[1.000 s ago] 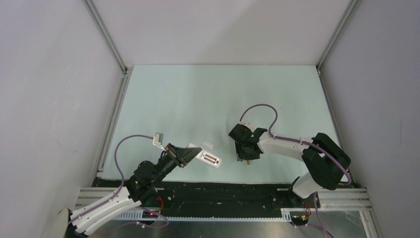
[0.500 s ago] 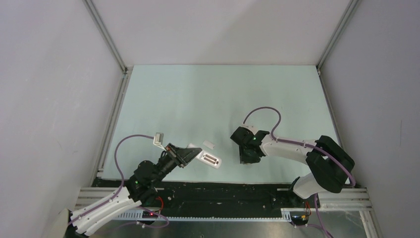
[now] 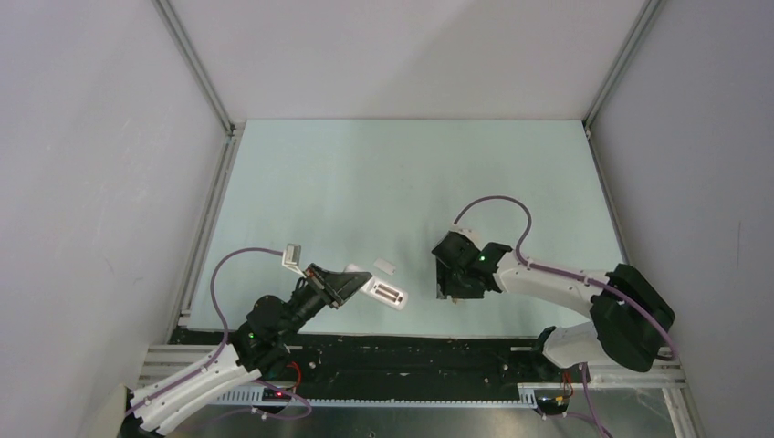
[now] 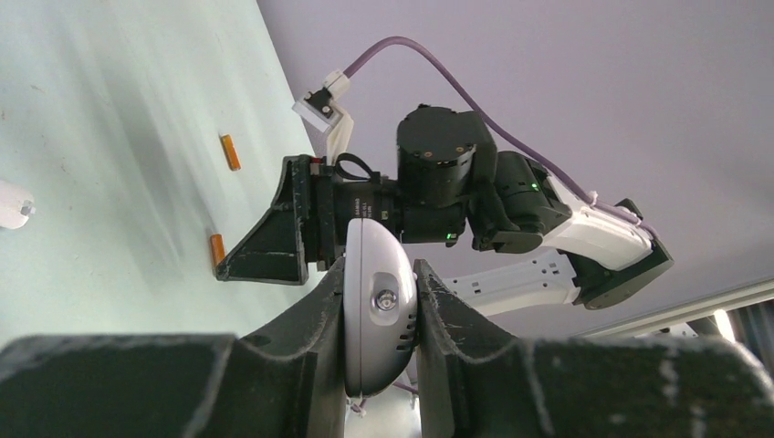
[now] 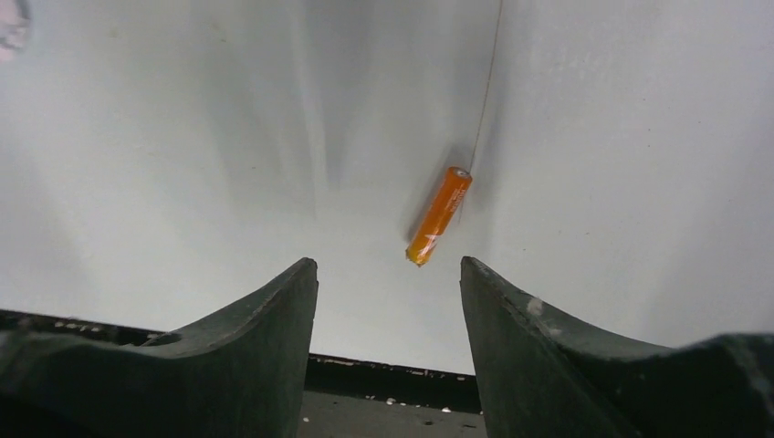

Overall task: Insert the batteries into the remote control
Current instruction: Adjust the battery at the center of the board.

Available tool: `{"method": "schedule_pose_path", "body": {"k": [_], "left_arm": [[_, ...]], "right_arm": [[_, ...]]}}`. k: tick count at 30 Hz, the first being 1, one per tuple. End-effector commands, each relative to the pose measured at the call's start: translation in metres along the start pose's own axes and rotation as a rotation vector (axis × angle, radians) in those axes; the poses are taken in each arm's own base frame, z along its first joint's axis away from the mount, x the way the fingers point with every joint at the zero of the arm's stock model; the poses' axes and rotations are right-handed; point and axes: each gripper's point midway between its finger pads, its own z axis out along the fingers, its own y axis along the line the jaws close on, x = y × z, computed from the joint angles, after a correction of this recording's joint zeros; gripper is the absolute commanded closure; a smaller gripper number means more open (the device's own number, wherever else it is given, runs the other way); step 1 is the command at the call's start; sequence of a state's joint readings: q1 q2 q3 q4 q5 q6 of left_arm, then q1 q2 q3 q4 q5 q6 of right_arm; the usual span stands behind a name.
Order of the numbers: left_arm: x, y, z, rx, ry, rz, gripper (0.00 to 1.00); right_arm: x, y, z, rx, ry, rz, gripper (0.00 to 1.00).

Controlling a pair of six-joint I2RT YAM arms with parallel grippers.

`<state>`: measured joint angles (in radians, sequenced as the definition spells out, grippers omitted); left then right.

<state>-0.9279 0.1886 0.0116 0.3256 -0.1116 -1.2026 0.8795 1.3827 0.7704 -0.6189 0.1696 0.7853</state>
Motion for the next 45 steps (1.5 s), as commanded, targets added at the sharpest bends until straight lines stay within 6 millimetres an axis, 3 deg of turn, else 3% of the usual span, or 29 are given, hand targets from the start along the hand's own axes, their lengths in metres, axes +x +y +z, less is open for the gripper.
{"method": "schedule_pose_path", "body": {"k": [1, 3, 5, 8, 14, 18, 26, 45], "left_arm": [[0.001, 0.002, -0.001, 0.017, 0.005, 0.031, 1.00], [0.002, 0.002, -0.002, 0.022, 0.011, 0.045, 1.00], [-0.003, -0.014, -0.001, 0.056, 0.005, 0.055, 1.00], [-0.002, -0.016, -0.001, 0.057, 0.013, 0.066, 1.00], [-0.001, -0.014, 0.000, 0.048, 0.018, 0.072, 1.00], [-0.001, -0.023, -0.001, 0.078, 0.031, 0.097, 1.00], [-0.001, -0.035, -0.001, 0.098, 0.051, 0.142, 1.00], [-0.001, -0.035, 0.000, 0.075, 0.064, 0.179, 1.00]], "right_arm": [[-0.013, 0.011, -0.015, -0.075, -0.059, 0.031, 0.34], [-0.016, 0.010, -0.020, -0.087, -0.071, 0.037, 0.32], [-0.018, 0.007, -0.023, -0.096, -0.074, 0.052, 0.31], [-0.016, 0.005, -0.024, -0.109, -0.058, 0.063, 0.31], [-0.004, 0.005, -0.013, -0.129, -0.019, 0.089, 0.30], [0.005, 0.000, -0.003, -0.114, -0.009, 0.112, 0.28], [0.016, 0.012, 0.008, -0.147, 0.010, 0.111, 0.28], [0.009, 0.031, 0.032, -0.188, -0.008, 0.085, 0.27]]}}
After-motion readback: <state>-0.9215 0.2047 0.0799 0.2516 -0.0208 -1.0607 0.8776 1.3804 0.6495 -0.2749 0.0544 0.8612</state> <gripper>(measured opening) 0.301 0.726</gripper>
